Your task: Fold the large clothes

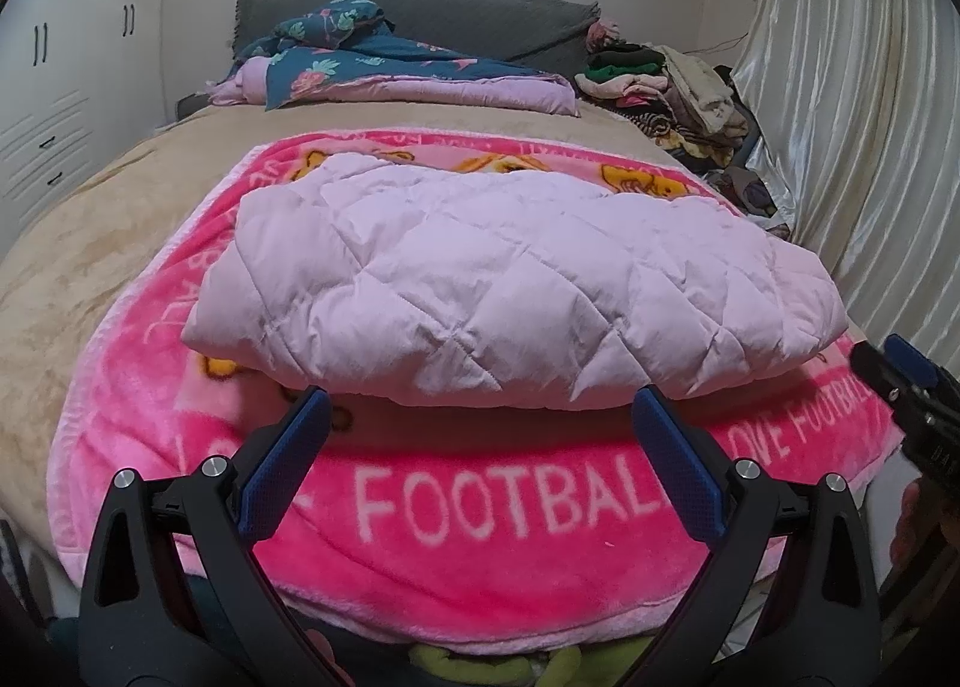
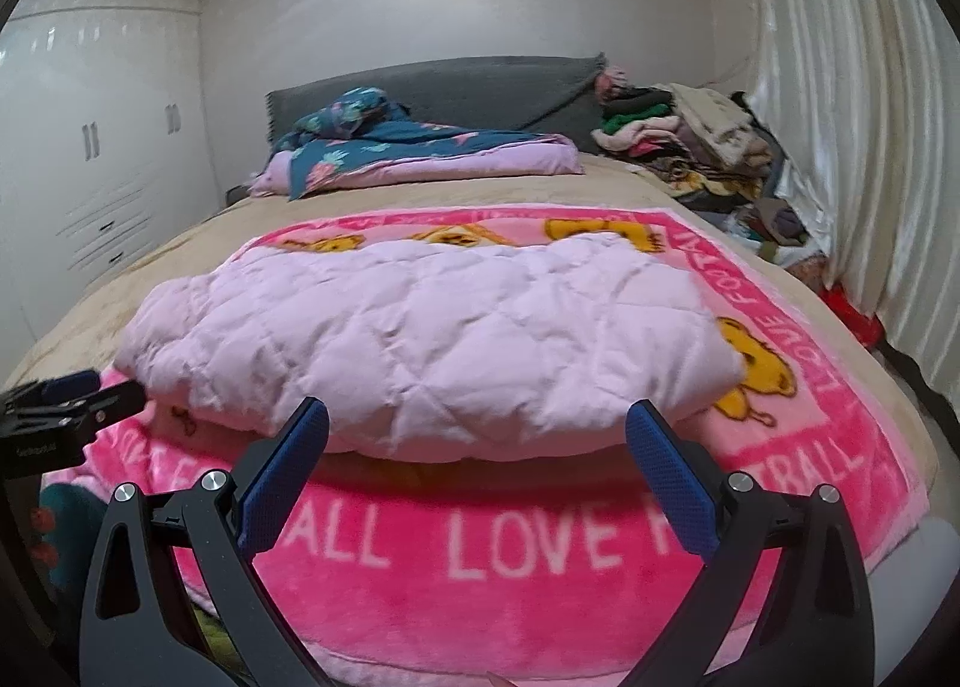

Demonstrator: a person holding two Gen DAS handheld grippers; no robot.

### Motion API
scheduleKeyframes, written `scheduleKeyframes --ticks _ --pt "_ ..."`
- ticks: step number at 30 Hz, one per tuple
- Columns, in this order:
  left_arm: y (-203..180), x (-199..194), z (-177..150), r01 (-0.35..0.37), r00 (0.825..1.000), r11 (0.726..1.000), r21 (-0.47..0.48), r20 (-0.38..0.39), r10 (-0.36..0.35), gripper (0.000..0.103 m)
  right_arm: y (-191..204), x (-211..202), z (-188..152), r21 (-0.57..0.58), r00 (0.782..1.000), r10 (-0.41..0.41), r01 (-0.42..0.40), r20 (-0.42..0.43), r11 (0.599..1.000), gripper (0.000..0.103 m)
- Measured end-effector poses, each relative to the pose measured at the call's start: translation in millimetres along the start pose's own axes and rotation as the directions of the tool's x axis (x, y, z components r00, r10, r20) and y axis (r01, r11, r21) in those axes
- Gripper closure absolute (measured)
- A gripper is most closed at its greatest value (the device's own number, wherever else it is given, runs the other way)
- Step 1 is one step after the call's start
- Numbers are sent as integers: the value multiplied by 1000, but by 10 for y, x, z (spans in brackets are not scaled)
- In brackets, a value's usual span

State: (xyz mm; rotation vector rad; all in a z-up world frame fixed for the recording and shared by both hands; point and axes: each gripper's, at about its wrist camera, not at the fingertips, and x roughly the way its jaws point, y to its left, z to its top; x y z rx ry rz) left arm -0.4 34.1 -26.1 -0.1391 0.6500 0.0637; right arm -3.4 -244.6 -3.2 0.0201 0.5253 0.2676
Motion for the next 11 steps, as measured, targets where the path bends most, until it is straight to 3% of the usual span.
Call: scheduleKeyframes --ticks 3,7,9,11 --pt "68 40 24 0 1000 1000 -28 -1 0 9 -253 -11 -22 49 999 -50 50 5 998 4" --pt "388 158 147 -41 999 994 -100 -12 40 9 -1127 -7 -134 206 976 -214 219 -45 954 4" --pt "712 246 278 -84 996 985 -150 -14 83 9 -1705 -29 -270 295 943 -320 332 -87 896 4" --pt "1119 349 438 -144 989 971 -191 -14 144 9 -2435 -78 -493 363 864 -476 501 -161 786 4"
